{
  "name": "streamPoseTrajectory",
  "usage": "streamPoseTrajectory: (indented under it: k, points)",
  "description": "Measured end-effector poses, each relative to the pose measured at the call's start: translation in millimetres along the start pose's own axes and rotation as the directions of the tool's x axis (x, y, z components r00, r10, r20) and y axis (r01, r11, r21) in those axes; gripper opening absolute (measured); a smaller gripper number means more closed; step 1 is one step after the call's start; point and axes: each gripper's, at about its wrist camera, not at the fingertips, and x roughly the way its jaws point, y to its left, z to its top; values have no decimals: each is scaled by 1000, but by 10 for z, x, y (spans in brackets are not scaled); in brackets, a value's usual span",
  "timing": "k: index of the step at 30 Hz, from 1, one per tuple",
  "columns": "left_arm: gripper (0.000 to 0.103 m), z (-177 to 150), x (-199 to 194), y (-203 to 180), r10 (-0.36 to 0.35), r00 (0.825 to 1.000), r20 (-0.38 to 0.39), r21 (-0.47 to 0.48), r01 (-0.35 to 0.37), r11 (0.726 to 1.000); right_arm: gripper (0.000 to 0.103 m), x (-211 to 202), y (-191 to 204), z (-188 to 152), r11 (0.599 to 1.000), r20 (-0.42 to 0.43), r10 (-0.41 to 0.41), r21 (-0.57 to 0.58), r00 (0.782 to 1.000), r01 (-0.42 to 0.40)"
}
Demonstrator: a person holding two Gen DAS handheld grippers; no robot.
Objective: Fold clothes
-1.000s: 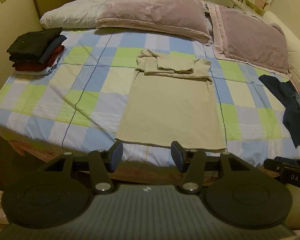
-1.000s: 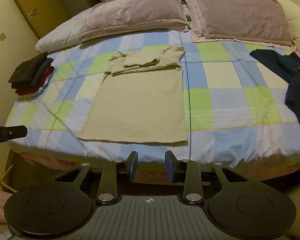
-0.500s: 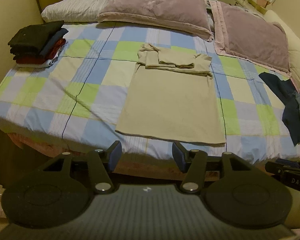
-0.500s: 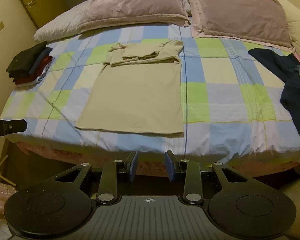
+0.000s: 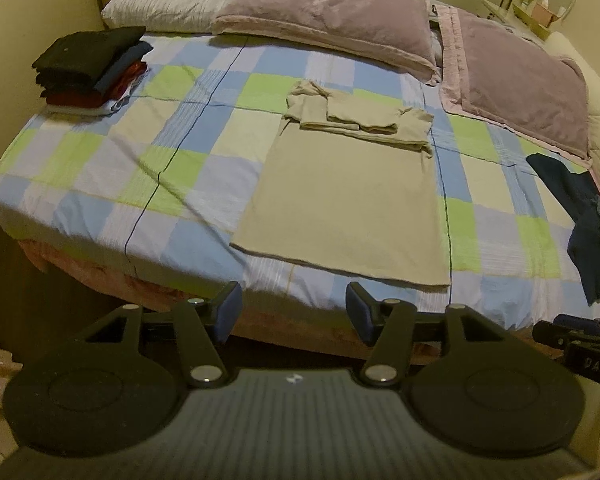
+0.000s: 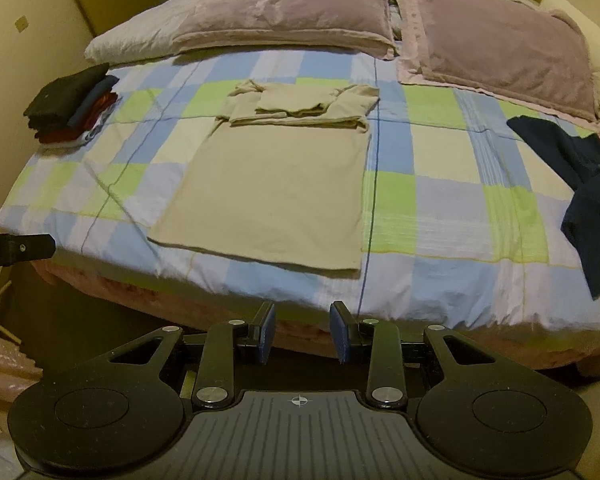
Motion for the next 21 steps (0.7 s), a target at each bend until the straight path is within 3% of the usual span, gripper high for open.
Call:
streamPoseTrajectory:
  k: [11, 16, 21]
  points:
    - [54, -102, 61, -63, -28, 999, -15, -8, 28, 1000, 34, 37, -75, -13, 1000, -22, -7, -15, 1000, 6]
    - [54, -19, 132, 99, -72, 997, 15, -4, 72, 997, 34, 216, 19, 110, 1000, -46, 15, -11, 999, -15]
    - [54, 214, 445, 430, -123, 992, 8, 8, 123, 992, 34, 489, -49, 286, 993, -44, 86, 85, 995, -82]
